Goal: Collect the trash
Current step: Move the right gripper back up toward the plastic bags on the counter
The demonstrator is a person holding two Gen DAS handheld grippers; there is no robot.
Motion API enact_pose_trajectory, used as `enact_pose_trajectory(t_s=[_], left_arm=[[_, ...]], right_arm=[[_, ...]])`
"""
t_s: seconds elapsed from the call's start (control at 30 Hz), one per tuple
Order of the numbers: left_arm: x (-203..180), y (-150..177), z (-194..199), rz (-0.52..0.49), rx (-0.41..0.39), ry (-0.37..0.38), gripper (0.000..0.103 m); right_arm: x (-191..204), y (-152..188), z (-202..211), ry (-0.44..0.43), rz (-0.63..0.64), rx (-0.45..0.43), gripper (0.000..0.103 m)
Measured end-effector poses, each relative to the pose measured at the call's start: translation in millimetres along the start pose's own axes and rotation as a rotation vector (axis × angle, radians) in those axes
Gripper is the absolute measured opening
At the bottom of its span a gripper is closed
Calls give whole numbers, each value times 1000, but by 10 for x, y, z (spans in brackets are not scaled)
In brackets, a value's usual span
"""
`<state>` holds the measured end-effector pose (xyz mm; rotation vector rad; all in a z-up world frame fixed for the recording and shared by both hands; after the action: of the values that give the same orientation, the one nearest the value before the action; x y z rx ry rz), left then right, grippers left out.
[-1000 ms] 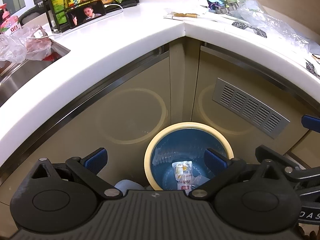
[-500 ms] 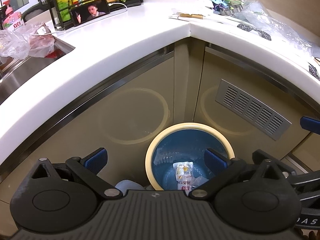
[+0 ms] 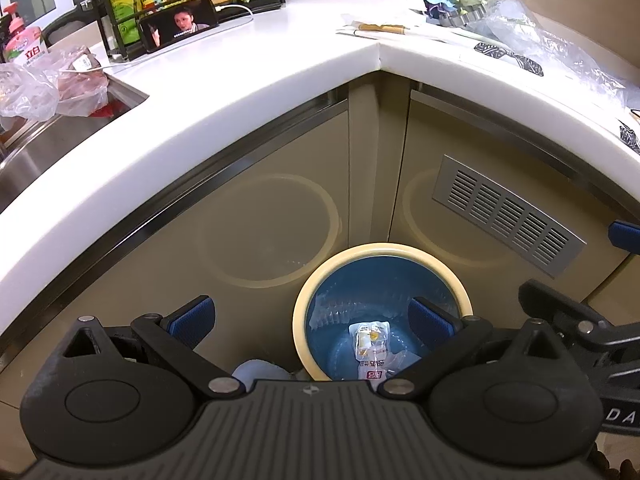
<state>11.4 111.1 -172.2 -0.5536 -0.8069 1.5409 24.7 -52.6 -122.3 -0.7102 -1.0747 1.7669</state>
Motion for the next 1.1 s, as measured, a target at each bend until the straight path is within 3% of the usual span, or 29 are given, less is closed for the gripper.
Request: enact_pose_trajectory(t_s=[0.47, 0.73, 1.1], left_arm=[[59, -107, -50, 3, 1, -23, 103], [83, -80, -92, -2, 15, -27, 103], [182, -63, -136, 22, 32, -38, 103]], right_arm=[[-345, -454, 78, 63, -36, -145, 103], [-859, -915, -45, 167, -60, -266, 103], [-1462, -1053, -319, 270, -177, -277, 103]])
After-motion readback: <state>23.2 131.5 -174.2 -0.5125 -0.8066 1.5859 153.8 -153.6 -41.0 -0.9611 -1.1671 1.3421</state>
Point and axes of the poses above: each gripper's, at about its wrist camera, not at the fingertips, and z roughly against the way its jaws point, x to its left, y to its underside, the point moved 10 cm from there along -z, roughly the way its jaws point, and after that the axes turned 12 degrees about -x, right-handed, at the moved point
